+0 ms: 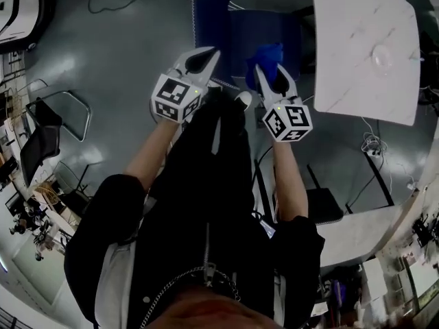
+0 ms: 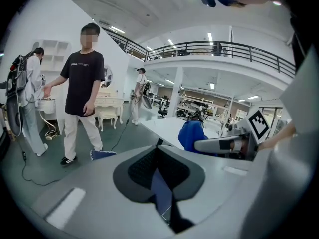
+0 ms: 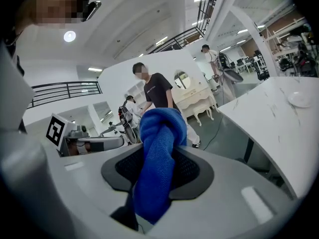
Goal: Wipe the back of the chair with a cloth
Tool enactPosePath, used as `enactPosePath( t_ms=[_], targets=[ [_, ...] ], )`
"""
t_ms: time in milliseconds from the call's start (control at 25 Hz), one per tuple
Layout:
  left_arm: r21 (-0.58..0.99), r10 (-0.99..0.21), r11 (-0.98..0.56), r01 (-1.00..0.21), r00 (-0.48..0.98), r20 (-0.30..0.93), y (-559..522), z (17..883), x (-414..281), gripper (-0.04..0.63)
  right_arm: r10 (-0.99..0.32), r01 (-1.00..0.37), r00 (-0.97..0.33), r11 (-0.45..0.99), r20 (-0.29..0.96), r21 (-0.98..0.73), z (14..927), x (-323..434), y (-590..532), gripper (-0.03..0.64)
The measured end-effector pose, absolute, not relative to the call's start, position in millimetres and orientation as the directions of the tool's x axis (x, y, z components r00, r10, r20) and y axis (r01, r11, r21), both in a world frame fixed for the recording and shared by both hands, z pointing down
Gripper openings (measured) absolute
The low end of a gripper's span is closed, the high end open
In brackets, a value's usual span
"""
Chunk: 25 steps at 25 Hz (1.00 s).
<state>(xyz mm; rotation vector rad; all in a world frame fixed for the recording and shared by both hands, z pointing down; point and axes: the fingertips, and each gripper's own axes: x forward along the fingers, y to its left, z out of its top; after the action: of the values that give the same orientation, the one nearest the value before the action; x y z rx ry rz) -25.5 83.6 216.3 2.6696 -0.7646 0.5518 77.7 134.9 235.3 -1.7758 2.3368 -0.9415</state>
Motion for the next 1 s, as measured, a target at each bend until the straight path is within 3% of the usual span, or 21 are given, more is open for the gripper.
enactPosePath(
  t_ms=[600, 1000],
  targets=[
    [0.171, -0.544, -0.724, -0.669, 0.705, 0.454, 29, 234, -120, 0.011, -0.813, -0.848, -0.484, 0.344, 0.324, -0.403, 276, -18, 32, 0.152],
    [0.174, -0.603, -0.656, -0.734, 0.649, 0.464, -4, 254, -129, 0.011, -0.756, -0.827, -0.557, 0.469, 0.343, -0.31, 305, -21, -45, 0.152]
  ],
)
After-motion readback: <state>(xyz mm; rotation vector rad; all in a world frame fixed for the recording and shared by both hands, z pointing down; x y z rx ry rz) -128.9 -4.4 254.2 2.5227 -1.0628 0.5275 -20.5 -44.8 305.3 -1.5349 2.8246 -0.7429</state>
